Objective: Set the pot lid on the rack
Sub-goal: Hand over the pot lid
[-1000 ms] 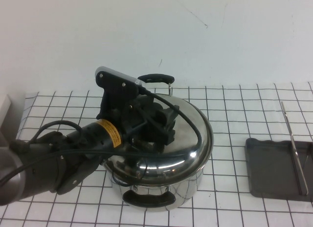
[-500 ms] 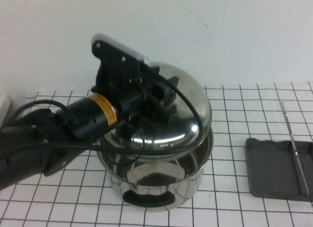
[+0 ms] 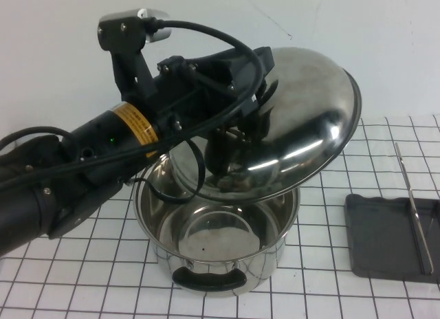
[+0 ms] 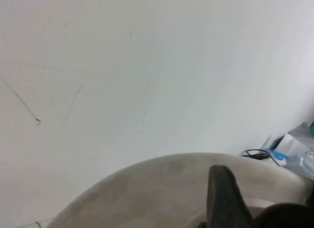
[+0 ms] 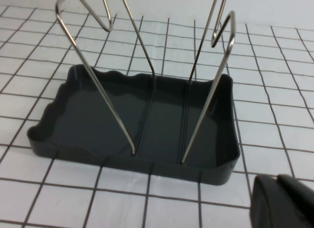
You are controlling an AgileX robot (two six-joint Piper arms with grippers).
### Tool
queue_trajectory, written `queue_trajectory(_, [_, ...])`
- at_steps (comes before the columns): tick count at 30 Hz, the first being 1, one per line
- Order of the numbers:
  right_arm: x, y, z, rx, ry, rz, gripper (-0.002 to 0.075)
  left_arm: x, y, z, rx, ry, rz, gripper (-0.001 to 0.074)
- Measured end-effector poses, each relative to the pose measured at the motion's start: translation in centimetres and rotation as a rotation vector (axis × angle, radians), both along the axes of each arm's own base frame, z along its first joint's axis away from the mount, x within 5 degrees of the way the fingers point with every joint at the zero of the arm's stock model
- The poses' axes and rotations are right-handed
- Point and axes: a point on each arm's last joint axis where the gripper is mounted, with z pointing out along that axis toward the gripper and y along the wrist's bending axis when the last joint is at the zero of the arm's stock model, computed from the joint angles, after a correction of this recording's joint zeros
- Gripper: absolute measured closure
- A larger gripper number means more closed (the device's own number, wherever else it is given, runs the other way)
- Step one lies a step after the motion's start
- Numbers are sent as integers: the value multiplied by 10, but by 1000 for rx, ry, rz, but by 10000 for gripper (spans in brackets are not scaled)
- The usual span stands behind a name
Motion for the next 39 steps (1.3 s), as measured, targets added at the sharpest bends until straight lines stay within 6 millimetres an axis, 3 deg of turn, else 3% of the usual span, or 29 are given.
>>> queue_trajectory(11, [0, 0, 0, 16, 0, -1, 729, 5, -20, -15, -284, 1, -215, 422])
queue_trajectory(13, [0, 4, 1, 155, -15, -11, 729, 6, -23, -20, -318, 11, -245, 422])
queue_trajectory(18, [2, 20, 11, 953, -28, -64, 729, 16, -30, -40, -339, 87, -244, 422])
queue_trajectory(20, [2, 22, 15, 1075, -42, -63, 729, 20, -32, -48, -343, 124, -235, 422])
queue_trajectory(32, [2, 24, 25, 1088, -117, 7, 729, 24, -33, -52, -375, 169, -227, 422])
queue_trajectory(34, [1, 26, 35, 1041, -143, 65, 729, 24, -33, -52, -375, 169, -227, 422])
queue_trajectory(39, [-6, 32, 82, 932, -302, 241, 707, 24, -33, -52, -375, 169, -227, 422])
